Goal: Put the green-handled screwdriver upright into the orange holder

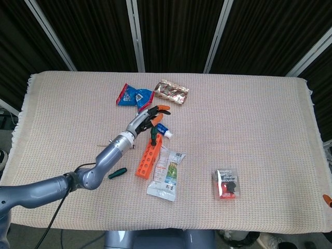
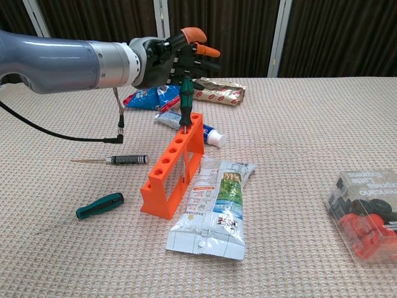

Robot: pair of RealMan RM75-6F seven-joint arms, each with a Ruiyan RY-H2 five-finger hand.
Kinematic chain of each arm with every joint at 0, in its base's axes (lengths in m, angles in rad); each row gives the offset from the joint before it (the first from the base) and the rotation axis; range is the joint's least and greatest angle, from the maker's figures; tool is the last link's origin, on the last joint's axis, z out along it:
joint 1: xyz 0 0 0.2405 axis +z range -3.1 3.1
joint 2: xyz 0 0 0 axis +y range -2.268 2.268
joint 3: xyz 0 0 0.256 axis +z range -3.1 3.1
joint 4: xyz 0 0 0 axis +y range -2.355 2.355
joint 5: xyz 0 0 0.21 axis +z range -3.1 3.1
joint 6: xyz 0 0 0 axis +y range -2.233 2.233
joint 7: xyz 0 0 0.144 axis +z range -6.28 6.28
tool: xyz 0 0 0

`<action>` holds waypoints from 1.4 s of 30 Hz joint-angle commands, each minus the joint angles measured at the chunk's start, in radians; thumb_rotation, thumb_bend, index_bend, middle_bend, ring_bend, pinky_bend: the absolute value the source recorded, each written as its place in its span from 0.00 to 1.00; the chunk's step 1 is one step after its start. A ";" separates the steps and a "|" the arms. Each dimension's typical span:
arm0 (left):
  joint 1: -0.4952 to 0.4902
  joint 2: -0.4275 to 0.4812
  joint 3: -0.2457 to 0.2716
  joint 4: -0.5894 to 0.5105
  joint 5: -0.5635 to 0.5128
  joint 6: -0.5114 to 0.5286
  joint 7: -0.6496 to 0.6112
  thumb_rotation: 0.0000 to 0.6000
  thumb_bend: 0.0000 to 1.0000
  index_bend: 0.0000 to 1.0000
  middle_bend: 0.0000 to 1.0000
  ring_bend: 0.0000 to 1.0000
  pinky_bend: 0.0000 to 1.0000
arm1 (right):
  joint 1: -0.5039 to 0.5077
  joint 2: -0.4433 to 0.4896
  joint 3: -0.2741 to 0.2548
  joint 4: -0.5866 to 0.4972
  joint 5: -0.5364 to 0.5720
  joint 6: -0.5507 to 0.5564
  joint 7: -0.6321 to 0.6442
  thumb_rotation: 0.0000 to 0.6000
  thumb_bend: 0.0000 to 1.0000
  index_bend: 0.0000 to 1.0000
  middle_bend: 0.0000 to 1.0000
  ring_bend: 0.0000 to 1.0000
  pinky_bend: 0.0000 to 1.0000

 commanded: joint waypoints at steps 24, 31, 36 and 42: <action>0.103 0.024 -0.046 -0.118 0.046 -0.065 -0.114 0.40 0.58 0.33 0.42 0.26 0.42 | 0.000 -0.001 0.001 0.000 0.000 -0.003 -0.001 1.00 0.00 0.22 0.20 0.03 0.22; 0.142 0.052 -0.062 -0.169 0.107 -0.081 -0.144 0.39 0.58 0.34 0.42 0.26 0.42 | -0.004 0.000 0.000 -0.004 -0.002 0.004 -0.003 1.00 0.00 0.22 0.20 0.03 0.22; 0.173 0.077 -0.066 -0.212 0.153 -0.102 -0.169 0.39 0.58 0.34 0.42 0.26 0.42 | -0.006 0.001 -0.001 -0.003 -0.001 0.005 -0.001 1.00 0.00 0.22 0.20 0.03 0.22; 0.195 0.097 -0.064 -0.248 0.194 -0.114 -0.181 0.38 0.58 0.34 0.42 0.26 0.42 | -0.002 -0.001 0.000 -0.001 -0.004 0.001 0.000 1.00 0.00 0.22 0.20 0.03 0.22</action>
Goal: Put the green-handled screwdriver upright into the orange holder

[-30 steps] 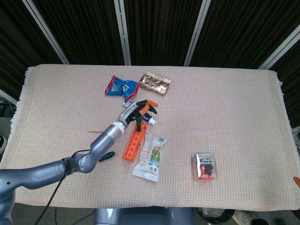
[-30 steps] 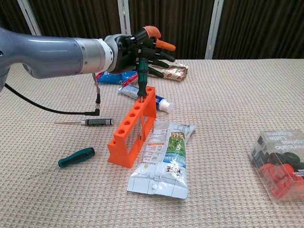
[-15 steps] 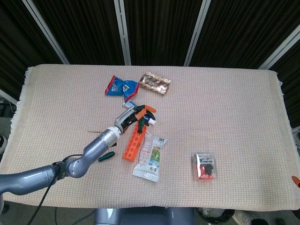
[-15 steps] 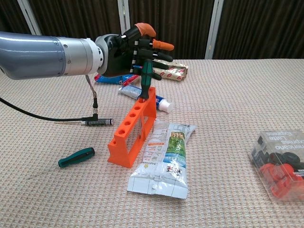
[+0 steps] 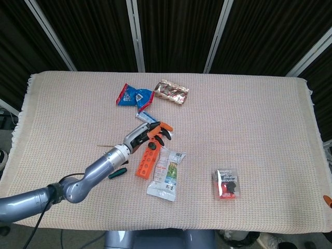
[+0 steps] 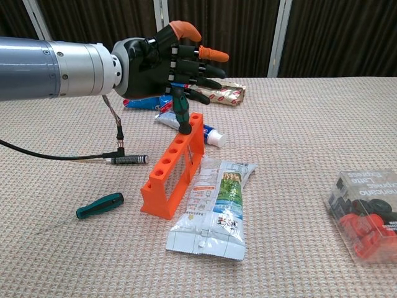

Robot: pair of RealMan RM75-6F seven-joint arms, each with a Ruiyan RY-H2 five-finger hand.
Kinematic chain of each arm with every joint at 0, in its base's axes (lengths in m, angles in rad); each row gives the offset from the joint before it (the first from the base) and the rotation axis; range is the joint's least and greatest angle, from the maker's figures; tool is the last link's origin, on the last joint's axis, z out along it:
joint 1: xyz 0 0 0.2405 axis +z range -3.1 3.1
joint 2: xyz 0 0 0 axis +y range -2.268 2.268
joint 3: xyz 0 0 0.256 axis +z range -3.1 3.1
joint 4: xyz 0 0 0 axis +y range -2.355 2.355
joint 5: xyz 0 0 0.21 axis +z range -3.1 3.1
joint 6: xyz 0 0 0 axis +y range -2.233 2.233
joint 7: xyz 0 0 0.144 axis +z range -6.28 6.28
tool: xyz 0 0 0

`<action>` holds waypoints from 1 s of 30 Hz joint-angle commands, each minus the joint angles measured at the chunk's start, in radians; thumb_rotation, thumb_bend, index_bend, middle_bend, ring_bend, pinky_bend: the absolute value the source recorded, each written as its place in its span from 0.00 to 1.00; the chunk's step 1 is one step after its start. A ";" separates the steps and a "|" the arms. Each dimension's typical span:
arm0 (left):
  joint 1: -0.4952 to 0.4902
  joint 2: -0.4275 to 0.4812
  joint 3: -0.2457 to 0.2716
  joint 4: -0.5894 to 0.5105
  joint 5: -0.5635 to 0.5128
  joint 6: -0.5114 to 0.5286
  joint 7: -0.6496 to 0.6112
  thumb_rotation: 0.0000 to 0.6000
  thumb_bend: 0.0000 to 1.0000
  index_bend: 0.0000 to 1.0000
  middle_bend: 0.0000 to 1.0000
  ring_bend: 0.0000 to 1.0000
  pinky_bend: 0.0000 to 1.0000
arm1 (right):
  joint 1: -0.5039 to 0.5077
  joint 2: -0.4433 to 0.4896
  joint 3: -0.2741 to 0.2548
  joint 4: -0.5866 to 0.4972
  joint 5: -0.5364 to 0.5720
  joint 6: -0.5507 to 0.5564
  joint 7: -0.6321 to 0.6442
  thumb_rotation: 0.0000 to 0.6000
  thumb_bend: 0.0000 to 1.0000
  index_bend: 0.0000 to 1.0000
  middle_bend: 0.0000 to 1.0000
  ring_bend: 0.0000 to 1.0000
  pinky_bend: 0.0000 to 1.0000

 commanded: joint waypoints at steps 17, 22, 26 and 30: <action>0.098 0.057 0.047 -0.081 0.240 0.433 0.257 0.29 0.55 0.27 0.19 0.00 0.07 | 0.006 0.010 0.005 -0.003 0.002 -0.007 -0.005 1.00 0.00 0.22 0.20 0.03 0.22; 0.160 0.135 0.106 -0.120 0.274 0.577 0.500 0.30 0.54 0.22 0.09 0.00 0.00 | 0.018 0.010 0.011 0.004 0.003 -0.019 -0.001 1.00 0.00 0.22 0.20 0.02 0.22; 0.235 0.214 0.165 -0.176 0.261 0.685 0.702 0.30 0.53 0.22 0.07 0.00 0.00 | 0.035 0.000 0.017 0.019 0.000 -0.035 0.004 1.00 0.00 0.17 0.18 0.01 0.22; 0.336 0.280 0.242 -0.224 0.268 0.819 0.857 0.30 0.52 0.27 0.07 0.00 0.00 | 0.067 -0.019 0.024 0.034 -0.004 -0.070 -0.004 1.00 0.00 0.14 0.11 0.00 0.21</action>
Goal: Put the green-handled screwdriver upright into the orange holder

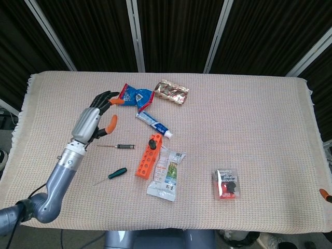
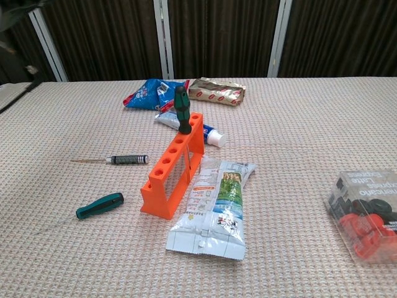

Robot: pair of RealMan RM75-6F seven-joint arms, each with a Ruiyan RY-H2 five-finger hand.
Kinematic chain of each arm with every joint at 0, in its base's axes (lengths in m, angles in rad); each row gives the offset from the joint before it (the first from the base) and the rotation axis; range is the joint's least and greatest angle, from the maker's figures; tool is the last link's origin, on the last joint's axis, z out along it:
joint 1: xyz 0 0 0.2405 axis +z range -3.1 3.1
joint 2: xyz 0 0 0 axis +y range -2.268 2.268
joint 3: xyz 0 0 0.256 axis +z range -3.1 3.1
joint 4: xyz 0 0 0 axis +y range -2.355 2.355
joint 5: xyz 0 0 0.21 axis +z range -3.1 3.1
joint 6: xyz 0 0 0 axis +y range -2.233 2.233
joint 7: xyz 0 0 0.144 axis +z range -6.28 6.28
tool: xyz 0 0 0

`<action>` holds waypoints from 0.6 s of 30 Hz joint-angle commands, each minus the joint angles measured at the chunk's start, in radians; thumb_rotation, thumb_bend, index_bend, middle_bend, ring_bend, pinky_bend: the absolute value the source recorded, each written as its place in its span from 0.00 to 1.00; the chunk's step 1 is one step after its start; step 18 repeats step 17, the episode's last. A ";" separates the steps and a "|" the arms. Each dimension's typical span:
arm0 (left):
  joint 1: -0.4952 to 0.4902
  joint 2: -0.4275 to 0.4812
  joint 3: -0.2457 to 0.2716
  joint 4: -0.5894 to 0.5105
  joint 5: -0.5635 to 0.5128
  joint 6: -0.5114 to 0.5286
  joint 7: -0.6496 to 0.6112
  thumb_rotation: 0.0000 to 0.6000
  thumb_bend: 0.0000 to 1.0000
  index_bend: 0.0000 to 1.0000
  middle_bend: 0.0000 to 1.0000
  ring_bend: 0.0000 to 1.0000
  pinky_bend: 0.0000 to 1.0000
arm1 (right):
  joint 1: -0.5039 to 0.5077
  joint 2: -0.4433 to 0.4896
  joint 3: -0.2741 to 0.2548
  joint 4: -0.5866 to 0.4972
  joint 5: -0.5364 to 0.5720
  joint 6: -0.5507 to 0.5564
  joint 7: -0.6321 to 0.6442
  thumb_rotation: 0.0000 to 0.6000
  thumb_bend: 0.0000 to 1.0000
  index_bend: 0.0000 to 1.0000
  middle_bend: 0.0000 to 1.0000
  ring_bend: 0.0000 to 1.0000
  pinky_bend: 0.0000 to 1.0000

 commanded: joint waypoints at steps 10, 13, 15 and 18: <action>0.283 0.173 0.219 -0.105 0.089 0.336 0.237 0.36 0.51 0.27 0.07 0.00 0.00 | 0.060 -0.047 0.013 0.034 -0.013 -0.056 -0.016 1.00 0.00 0.10 0.00 0.00 0.08; 0.375 0.234 0.322 -0.136 0.134 0.387 0.275 0.42 0.51 0.27 0.07 0.00 0.00 | 0.079 -0.064 0.015 0.035 -0.024 -0.067 -0.034 1.00 0.00 0.10 0.00 0.00 0.08; 0.399 0.253 0.345 -0.148 0.146 0.401 0.282 0.45 0.51 0.27 0.07 0.00 0.00 | 0.084 -0.070 0.015 0.036 -0.024 -0.069 -0.038 1.00 0.00 0.10 0.00 0.00 0.08; 0.430 0.262 0.366 -0.155 0.155 0.426 0.282 0.47 0.50 0.28 0.07 0.00 0.00 | 0.089 -0.078 0.015 0.038 -0.023 -0.073 -0.038 1.00 0.00 0.10 0.00 0.00 0.08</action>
